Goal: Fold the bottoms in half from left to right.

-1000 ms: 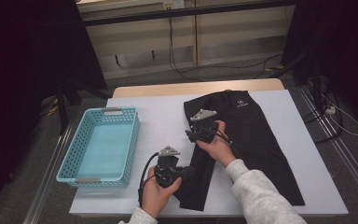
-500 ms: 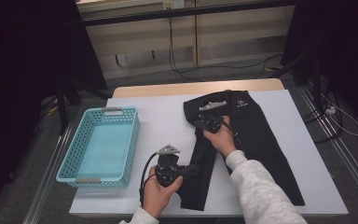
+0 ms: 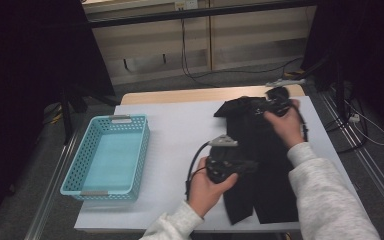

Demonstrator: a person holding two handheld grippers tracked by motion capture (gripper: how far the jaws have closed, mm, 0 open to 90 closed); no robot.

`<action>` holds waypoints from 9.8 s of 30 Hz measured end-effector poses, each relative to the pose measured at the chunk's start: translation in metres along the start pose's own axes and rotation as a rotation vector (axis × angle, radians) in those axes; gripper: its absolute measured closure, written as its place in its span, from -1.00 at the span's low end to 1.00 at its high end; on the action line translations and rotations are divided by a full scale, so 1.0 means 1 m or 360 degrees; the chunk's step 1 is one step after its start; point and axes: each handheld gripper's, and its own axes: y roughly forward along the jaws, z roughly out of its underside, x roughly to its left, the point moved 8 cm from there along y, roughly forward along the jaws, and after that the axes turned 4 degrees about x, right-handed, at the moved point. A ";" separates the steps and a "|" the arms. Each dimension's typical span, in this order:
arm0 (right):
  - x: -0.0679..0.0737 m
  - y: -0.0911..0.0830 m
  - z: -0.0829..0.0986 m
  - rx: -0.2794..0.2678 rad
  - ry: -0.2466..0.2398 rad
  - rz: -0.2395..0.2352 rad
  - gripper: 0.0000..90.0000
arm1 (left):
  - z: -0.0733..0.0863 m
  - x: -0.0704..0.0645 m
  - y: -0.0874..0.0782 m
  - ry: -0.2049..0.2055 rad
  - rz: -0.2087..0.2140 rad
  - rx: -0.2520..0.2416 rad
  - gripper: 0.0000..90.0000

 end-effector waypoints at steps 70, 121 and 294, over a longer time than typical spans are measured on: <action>-0.029 -0.107 0.206 0.0373 -0.0103 0.0273 0.58 | 0.092 0.162 -0.076 -0.0126 -0.0640 0.0260 -0.85; 0.000 -0.083 0.177 0.0296 -0.0185 0.0165 -0.25 | 0.098 0.161 -0.088 -0.0148 -0.0681 0.0264 -0.85; 0.085 0.060 0.066 0.0139 -0.0211 -0.0136 0.23 | 0.103 0.191 -0.110 -0.0319 -0.0830 0.0196 -0.83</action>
